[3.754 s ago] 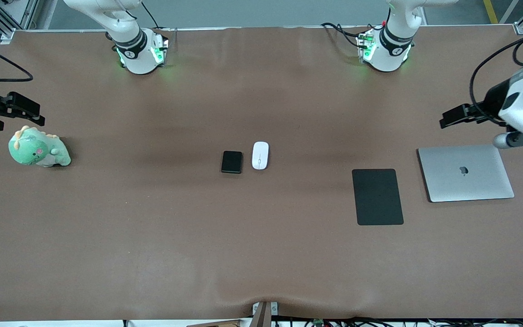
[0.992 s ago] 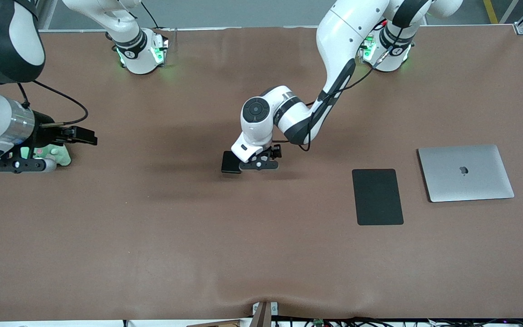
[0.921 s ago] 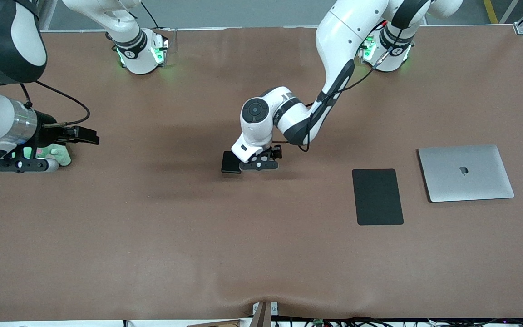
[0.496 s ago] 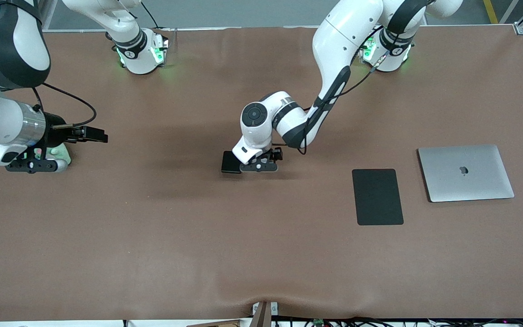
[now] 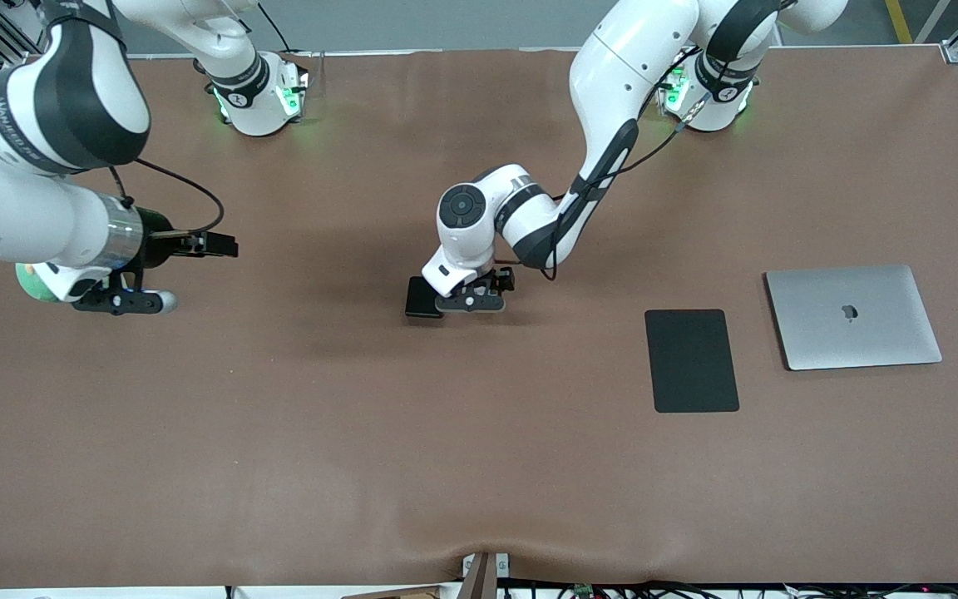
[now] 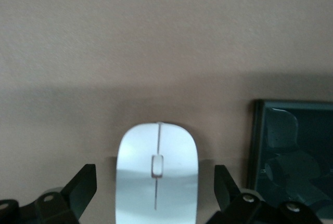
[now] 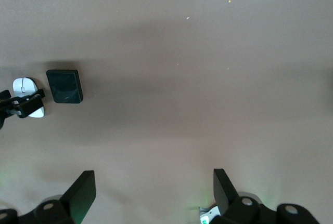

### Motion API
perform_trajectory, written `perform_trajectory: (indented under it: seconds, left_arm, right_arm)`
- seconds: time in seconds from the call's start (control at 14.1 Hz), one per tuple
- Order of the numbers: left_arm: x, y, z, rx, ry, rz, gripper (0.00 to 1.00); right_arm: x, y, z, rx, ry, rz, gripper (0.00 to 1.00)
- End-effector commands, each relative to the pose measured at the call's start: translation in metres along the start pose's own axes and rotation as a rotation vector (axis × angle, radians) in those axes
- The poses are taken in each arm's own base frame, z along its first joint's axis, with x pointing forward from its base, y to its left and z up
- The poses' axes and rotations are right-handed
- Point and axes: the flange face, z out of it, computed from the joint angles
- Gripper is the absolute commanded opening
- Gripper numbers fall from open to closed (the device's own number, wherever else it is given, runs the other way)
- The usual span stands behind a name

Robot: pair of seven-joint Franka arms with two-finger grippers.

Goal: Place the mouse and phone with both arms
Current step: 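Grasp the white mouse with the left gripper while the right gripper approaches, then carry the mouse over the pad while the right gripper grasps the phone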

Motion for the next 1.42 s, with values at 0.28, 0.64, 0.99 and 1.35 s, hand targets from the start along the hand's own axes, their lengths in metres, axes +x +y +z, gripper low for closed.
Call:
perform_trajectory:
  seconds: [0.28, 0.64, 0.99, 1.35]
  left_arm:
    - [-0.002, 0.005, 0.004, 0.002, 0.015, 0.003, 0.28]
    - [0.001, 0.000, -0.010, 0.020, 0.003, -0.008, 0.29]
    - [0.024, -0.021, -0.069, 0.026, 0.011, -0.051, 0.29]
    - [0.066, -0.073, -0.122, -0.022, -0.002, -0.145, 0.29]
  right_arm:
    - [-0.006, -0.032, 0.029, 0.004, 0.008, 0.067, 1.00]
    - [-0.011, -0.047, 0.039, -0.009, -0.003, 0.043, 1.00]
    - [-0.014, -0.063, 0.059, -0.014, 0.012, 0.051, 1.00]
    - [-0.021, -0.101, 0.071, -0.019, 0.052, 0.067, 1.00]
